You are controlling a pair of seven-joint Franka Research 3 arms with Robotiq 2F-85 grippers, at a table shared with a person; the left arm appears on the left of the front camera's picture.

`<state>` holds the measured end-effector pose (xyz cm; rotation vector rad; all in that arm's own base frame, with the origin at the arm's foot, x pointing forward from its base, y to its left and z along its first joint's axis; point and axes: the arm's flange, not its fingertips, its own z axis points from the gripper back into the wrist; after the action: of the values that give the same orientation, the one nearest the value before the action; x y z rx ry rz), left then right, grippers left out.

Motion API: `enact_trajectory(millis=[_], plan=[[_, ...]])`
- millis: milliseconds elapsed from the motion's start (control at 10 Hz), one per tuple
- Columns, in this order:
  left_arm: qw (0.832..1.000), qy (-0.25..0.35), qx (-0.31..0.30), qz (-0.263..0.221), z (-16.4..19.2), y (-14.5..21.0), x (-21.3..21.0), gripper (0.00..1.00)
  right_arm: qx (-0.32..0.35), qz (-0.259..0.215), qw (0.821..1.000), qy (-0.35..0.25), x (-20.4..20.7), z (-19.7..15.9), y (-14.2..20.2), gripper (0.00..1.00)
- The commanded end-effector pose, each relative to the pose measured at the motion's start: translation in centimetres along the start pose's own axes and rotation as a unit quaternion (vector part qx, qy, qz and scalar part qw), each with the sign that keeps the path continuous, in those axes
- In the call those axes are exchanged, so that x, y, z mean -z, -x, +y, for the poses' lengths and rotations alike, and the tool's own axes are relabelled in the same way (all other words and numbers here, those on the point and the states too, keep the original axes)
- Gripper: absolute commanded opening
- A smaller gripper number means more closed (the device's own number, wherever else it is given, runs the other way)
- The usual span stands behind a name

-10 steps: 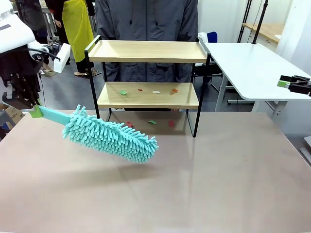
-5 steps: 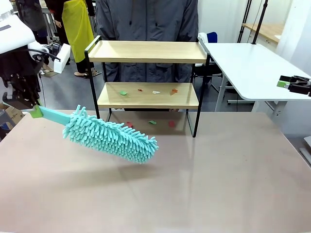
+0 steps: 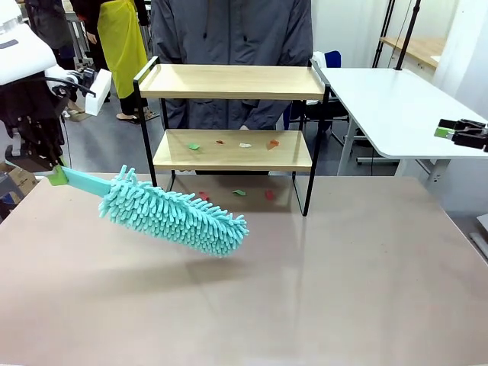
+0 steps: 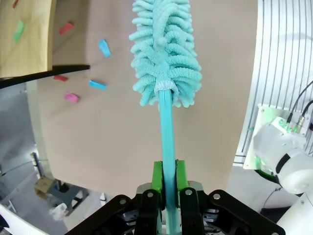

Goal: Clean the shelf.
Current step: Clean the specific section of the Shelf indicated by the human with the Duster.

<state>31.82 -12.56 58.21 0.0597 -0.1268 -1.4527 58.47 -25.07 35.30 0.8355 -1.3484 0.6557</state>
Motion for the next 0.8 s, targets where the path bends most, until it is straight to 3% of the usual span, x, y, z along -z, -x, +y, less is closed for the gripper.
enact_trajectory(millis=[0,700], plan=[[1.000,0.002,-0.007,-0.010,-0.07,0.18,-0.21,0.13,-0.003,-0.003,1.000,0.001,0.13,0.02,-0.34,1.00],[1.000,0.002,-0.007,-0.010,-0.07,0.18,-0.21,0.13,-0.003,-0.003,1.000,0.001,0.13,0.02,-0.34,1.00]])
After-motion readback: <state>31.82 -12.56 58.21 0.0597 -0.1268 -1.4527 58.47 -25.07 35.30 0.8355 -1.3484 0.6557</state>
